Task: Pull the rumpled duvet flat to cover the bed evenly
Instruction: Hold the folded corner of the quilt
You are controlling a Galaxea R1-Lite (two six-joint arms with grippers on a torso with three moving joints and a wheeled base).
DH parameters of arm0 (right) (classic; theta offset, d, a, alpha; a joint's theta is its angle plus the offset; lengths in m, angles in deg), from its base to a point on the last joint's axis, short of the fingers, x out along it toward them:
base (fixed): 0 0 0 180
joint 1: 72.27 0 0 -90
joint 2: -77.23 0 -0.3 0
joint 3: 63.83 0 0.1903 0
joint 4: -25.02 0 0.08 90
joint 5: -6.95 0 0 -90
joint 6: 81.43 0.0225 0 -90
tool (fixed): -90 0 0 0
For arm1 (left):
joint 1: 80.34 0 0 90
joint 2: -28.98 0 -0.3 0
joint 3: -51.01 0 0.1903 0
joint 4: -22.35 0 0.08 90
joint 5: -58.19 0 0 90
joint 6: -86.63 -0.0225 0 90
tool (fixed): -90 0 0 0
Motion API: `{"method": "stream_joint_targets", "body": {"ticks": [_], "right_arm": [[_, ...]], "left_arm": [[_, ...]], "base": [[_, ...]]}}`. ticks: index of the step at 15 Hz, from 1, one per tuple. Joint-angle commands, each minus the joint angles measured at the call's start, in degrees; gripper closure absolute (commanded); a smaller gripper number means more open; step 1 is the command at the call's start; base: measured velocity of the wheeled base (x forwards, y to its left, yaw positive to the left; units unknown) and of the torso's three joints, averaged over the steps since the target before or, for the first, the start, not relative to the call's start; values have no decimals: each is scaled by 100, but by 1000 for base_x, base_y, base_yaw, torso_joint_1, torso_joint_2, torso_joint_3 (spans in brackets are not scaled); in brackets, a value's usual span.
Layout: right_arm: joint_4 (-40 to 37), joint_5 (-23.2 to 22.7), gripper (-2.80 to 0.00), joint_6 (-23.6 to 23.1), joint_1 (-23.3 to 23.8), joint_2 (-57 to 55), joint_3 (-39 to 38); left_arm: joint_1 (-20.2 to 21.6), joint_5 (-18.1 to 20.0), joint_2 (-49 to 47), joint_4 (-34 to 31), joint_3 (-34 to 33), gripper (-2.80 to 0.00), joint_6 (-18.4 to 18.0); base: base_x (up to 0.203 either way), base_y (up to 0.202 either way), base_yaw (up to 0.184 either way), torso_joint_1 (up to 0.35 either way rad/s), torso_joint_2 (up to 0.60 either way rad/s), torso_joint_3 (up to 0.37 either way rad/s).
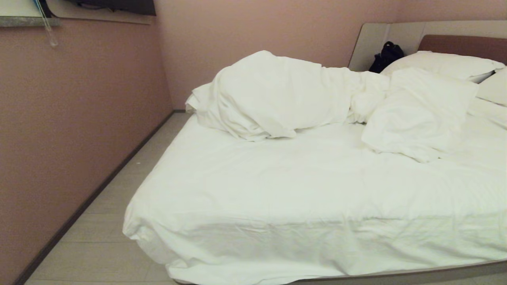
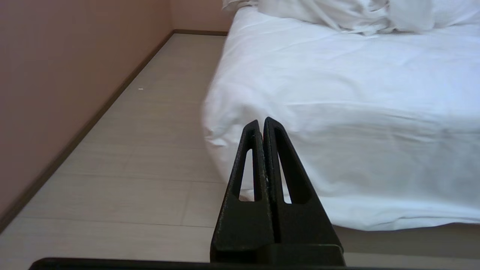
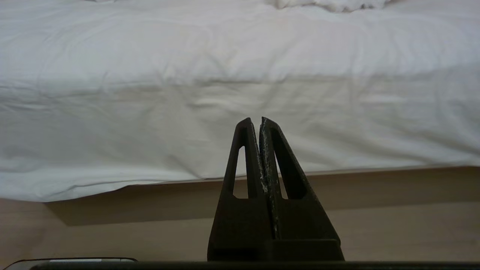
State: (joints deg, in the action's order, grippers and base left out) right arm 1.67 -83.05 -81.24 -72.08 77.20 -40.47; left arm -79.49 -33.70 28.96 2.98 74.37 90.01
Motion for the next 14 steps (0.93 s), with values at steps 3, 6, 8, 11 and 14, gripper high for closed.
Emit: {"method": "stream_joint_targets", "body": {"ticks": [3,6,8,11,14], "right_arm": [[-2,0,0,-1,-1,2,0],[-2,0,0,-1,-1,2,0],[-2,0,0,-1,-1,2,0],[-2,0,0,-1,-1,2,0],[-2,0,0,-1,-1,2,0]], "left_arm": [[3,-4,-6,4,0,0,5],[3,-8,-6,13,0,0,14],[3,-4,-6,13,0,0,23],[3,-4,-6,4,0,0,31],[3,-4,-6,4,0,0,40]], "base": [[0,-193,2,2,2,4],[0,-194,0,3,1,1],[0,-193,0,2,0,2],[0,-195,1,2,5,4],[0,-195,-1,1,3,0]]}}
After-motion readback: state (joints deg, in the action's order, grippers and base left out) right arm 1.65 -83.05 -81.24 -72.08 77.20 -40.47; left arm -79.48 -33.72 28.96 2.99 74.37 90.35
